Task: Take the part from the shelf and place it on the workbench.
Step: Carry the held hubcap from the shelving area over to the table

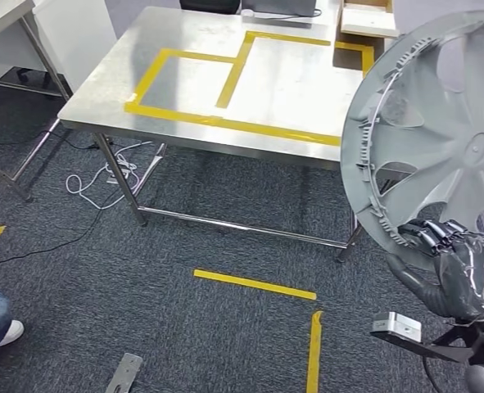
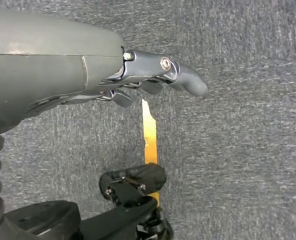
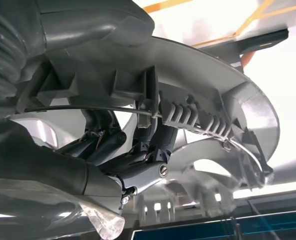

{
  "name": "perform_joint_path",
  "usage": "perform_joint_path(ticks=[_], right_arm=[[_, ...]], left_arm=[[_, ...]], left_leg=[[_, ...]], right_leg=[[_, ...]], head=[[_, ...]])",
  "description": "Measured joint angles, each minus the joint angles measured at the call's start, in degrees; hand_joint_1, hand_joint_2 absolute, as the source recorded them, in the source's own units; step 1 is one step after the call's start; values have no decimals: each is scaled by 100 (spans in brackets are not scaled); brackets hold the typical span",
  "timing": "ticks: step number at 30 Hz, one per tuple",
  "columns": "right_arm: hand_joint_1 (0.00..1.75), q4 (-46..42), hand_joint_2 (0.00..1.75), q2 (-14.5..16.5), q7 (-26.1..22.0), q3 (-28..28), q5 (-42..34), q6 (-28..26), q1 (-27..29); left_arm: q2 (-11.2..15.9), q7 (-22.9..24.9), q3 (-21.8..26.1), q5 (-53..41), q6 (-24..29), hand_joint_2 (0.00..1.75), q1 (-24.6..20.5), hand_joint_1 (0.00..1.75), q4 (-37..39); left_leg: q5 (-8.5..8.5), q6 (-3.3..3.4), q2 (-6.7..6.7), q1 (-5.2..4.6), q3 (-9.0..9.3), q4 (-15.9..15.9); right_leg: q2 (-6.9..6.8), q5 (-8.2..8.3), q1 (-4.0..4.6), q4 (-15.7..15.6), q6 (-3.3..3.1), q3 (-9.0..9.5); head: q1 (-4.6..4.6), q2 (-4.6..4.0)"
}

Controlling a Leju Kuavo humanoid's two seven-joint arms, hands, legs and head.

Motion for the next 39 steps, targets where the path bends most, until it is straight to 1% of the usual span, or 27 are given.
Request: perform_joint_path(ticks=[1,2,3,5,6,7,8,12,13,14,16,17,18,19,20,21,22,23,26,28,30,32,33,34,36,38,39], right_arm=[[175,1,175,1,-2,2,2,1,1],[175,2,175,1,-3,8,3,2,6],[175,3,175,2,-3,14,3,2,11],[175,4,175,2,3,23,4,3,16],[175,5,175,1,7,26,7,4,12],[175,7,175,1,9,27,10,4,8],[175,8,175,1,9,28,14,4,7],[175,8,175,1,18,31,18,10,21],[175,8,175,1,20,31,16,13,21],[175,8,175,1,20,32,18,16,22],[175,8,175,2,16,36,21,20,21],[175,8,175,2,15,37,23,20,24],[175,8,175,2,14,37,23,20,27],[175,8,175,2,16,38,23,20,32],[175,8,175,2,17,38,23,20,35],[175,9,175,2,19,38,23,20,38],[175,9,175,2,20,38,24,20,37],[175,9,175,2,19,38,26,20,35],[175,10,175,2,17,39,29,20,47],[175,10,175,1,21,39,25,20,45],[175,10,175,2,22,39,30,20,39],[175,10,175,2,21,40,40,20,45],[175,10,175,2,21,42,43,21,52],[175,10,175,2,22,43,45,21,58],[175,11,175,2,23,44,46,23,64],[175,16,175,1,28,43,47,30,58],[175,19,175,0,29,42,48,34,58]], left_arm=[[-5,1,2,-8,-2,175,4,0,1],[-10,1,3,-16,-3,175,11,0,2],[-14,1,4,-24,-3,175,17,0,3],[-21,2,8,-33,-3,175,23,0,4],[-25,2,10,-35,-2,175,22,0,5],[-28,2,13,-37,-2,175,20,0,7],[-28,2,16,-39,1,175,18,0,8],[-22,2,25,-52,20,175,3,0,11],[-20,1,26,-59,26,175,-3,0,11],[-18,1,26,-67,31,175,-4,0,11],[-22,0,26,-85,34,175,5,0,11],[-23,0,27,-91,35,175,16,0,11],[-23,0,27,-96,38,175,26,0,11],[-21,0,28,-99,42,175,31,0,11],[-17,0,29,-102,48,175,34,0,11],[-12,0,30,-104,54,175,33,0,15],[-8,0,31,-105,58,175,30,0,19],[-4,1,31,-108,61,175,28,0,23],[-4,2,31,-118,66,175,36,0,28],[2,0,33,-120,71,175,35,0,28],[2,-1,36,-129,79,175,23,0,28],[-8,1,37,-146,81,175,29,0,28],[-11,2,37,-152,81,175,36,0,28],[-13,2,38,-156,81,175,40,0,28],[-14,2,39,-162,76,175,43,0,29],[-16,4,41,-170,68,175,36,0,31],[-17,5,42,-174,64,175,35,0,32]], left_leg=[[-25,16,0,-11,24,1],[-56,26,-1,-21,57,2],[-91,28,-3,-26,100,4],[-176,9,-11,-27,203,8],[-222,-15,-17,-38,239,18],[-259,-41,-22,-48,262,27],[-284,-67,-24,-57,269,32],[-411,-176,-12,-54,271,135],[-519,-215,-9,-42,178,350],[-658,-254,-6,-23,7,691],[-906,-308,-4,22,-459,1491],[-907,-319,-3,39,-628,1723],[-785,-320,-3,48,-698,1736],[-555,-309,-2,52,-665,1528],[-263,-285,-2,51,-559,1159],[-45,-254,-1,38,-438,798],[76,-218,0,22,-326,483],[107,-188,3,4,-259,295],[16,-102,2,-8,-162,128],[-11,-30,-11,11,-46,55],[-55,27,-16,5,31,30],[-117,50,-18,-18,92,31],[-158,51,-18,-25,139,31],[-203,47,-20,-29,199,31],[-306,23,-23,-30,334,30],[-395,-34,-25,-37,414,31],[-420,-72,-22,-39,437,39]], right_leg=[[0,-74,3,343,5,-226],[0,-45,6,527,8,-380],[-1,100,8,490,8,-428],[-8,598,9,-179,-5,-206],[-12,767,16,-551,-17,-27],[-12,848,22,-822,-43,109],[-8,846,32,-957,-72,187],[8,754,13,-1033,-205,287],[2,732,-3,-1045,-236,327],[-5,704,-8,-1050,-259,364],[-9,635,-11,-1050,-278,437],[-4,597,-12,-1050,-275,483],[2,555,-12,-1050,-269,539],[7,510,-13,-1051,-258,605],[11,460,-15,-1054,-239,672],[14,410,-10,-1058,-210,712],[20,371,-6,-1061,-175,744],[24,347,-3,-1075,-138,757],[16,364,-13,-1069,-26,795],[4,279,-15,-820,1,700],[2,37,-5,-173,-2,313],[3,-162,8,406,5,-137],[3,-134,14,461,9,-258],[2,21,19,313,4,-277],[0,554,30,-356,-34,-106],[-9,805,62,-881,-91,58],[-9,813,81,-966,-124,97]], head=[[4,0],[4,0],[4,0],[6,0],[8,0],[4,1],[-1,1],[-24,0],[-30,0],[-37,0],[-40,0],[-40,0],[-40,0],[-41,0],[-42,0],[-38,0],[-38,0],[-35,0],[-29,0],[-8,-1],[22,-1],[32,-1],[31,-2],[31,-2],[33,-2],[37,-1],[41,-1]])
